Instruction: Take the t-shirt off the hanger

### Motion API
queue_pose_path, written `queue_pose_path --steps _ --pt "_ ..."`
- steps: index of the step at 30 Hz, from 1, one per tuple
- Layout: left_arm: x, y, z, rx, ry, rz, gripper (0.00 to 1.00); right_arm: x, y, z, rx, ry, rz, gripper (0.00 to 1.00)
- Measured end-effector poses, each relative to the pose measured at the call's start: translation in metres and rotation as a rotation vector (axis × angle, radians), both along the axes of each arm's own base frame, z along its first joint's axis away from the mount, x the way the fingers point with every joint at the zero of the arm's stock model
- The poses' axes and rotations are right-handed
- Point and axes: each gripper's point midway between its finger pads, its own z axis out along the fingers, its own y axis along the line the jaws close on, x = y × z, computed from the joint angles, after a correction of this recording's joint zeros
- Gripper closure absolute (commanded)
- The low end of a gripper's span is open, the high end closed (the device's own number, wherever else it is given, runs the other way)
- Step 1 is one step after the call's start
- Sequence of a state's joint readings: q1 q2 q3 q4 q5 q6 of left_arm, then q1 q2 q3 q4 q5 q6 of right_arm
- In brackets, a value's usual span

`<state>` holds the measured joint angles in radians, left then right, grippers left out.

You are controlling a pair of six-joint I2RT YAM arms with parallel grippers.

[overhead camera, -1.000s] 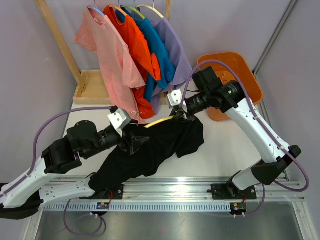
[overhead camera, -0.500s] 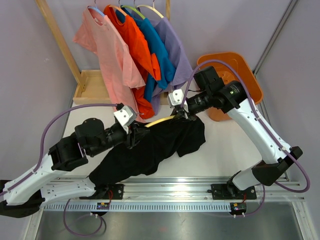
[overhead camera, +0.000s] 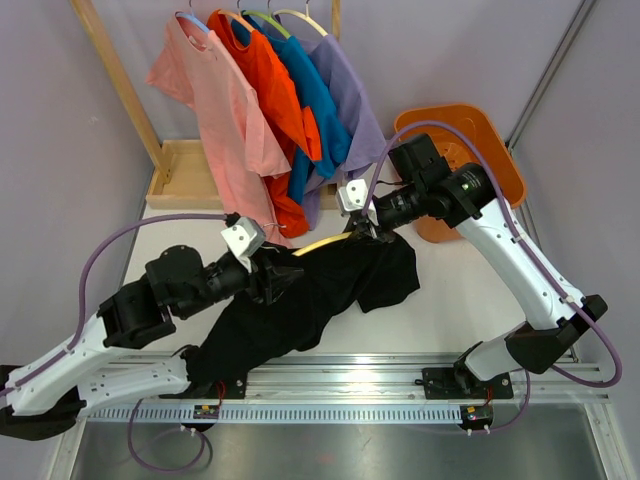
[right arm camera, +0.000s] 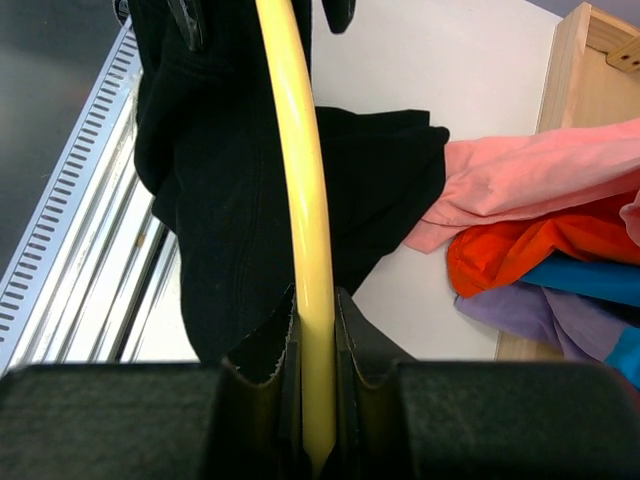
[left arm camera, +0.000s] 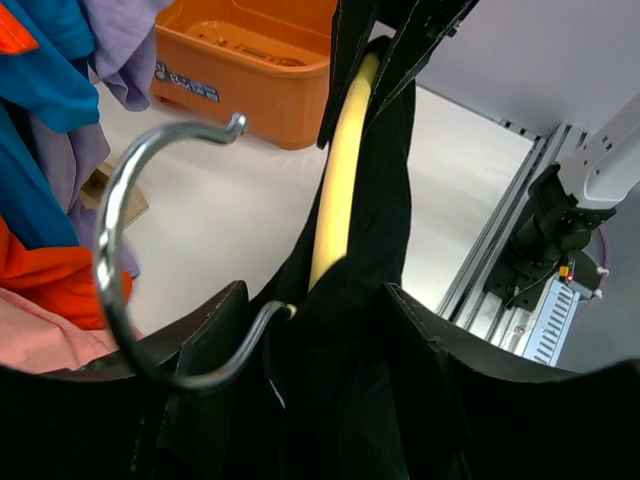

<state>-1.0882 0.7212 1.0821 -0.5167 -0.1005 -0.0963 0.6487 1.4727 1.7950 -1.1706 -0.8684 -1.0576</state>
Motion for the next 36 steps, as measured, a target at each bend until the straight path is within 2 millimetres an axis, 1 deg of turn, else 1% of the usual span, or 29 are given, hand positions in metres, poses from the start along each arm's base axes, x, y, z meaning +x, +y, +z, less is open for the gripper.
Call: queue_pose_path --steps 2,6,7,9,10,12,14,16,17,20,23,26,27,29,30,33,36 --pt "-0.001 0.002 0.001 -0.022 0.000 0.001 0.45 -0.001 0.000 0.001 0.005 0.008 0.000 1.00" --pt "-0.005 0.001 0.006 -0.064 0.003 -0.010 0.55 0.001 0.002 0.003 0.016 0.007 -0.006 1.00" --pt "-0.006 0.000 0.006 -0.068 0.006 -0.016 0.60 0.002 0.001 0.003 0.016 0.007 -0.008 1.00" --pt "-0.006 -0.003 0.005 -0.071 0.012 -0.021 0.63 0.003 0.000 0.003 0.015 0.009 -0.012 1.00" --pt "-0.005 -0.003 0.004 -0.069 0.013 -0.019 0.67 0.003 0.000 0.003 0.013 0.012 -0.013 1.00" --pt "-0.003 -0.005 0.002 -0.061 0.018 -0.016 0.69 0.003 -0.001 0.002 0.012 0.013 -0.016 1.00" --pt "-0.003 -0.006 0.000 -0.056 0.020 -0.015 0.65 0.003 -0.002 0.003 0.013 0.013 -0.019 1.00" --pt "-0.003 -0.007 0.000 -0.054 0.020 -0.019 0.51 0.004 -0.003 0.004 0.015 0.011 -0.023 1.00" --pt "-0.003 -0.007 0.000 -0.053 0.020 -0.021 0.40 0.004 -0.004 0.004 0.015 0.013 -0.024 1.00" --pt "-0.004 -0.008 -0.002 -0.053 0.028 -0.028 0.36 0.005 -0.004 0.005 0.020 0.019 -0.031 1.00" --pt "-0.006 -0.009 -0.005 -0.048 0.032 -0.038 0.37 0.005 -0.003 0.007 0.029 0.022 -0.032 1.00" --pt "-0.009 -0.011 -0.007 -0.049 0.042 -0.059 0.51 0.005 -0.003 0.007 0.028 0.026 -0.032 1.00" --pt "-0.010 -0.012 -0.007 -0.051 0.049 -0.064 0.61 0.004 -0.003 0.007 0.029 0.027 -0.030 1.00" --pt "-0.003 -0.009 -0.009 -0.051 0.054 -0.023 0.72 0.000 -0.004 0.007 0.032 0.046 -0.025 1.00" --pt "-0.001 -0.008 -0.010 -0.048 0.056 -0.013 0.83 0.000 -0.004 0.009 0.037 0.047 -0.025 1.00" --pt "-0.005 -0.010 -0.011 -0.049 0.063 -0.035 1.00 -0.001 -0.005 0.010 0.040 0.049 -0.025 1.00" --pt "-0.005 -0.010 -0.012 -0.045 0.065 -0.035 1.00 -0.002 -0.005 0.008 0.040 0.055 -0.023 1.00"
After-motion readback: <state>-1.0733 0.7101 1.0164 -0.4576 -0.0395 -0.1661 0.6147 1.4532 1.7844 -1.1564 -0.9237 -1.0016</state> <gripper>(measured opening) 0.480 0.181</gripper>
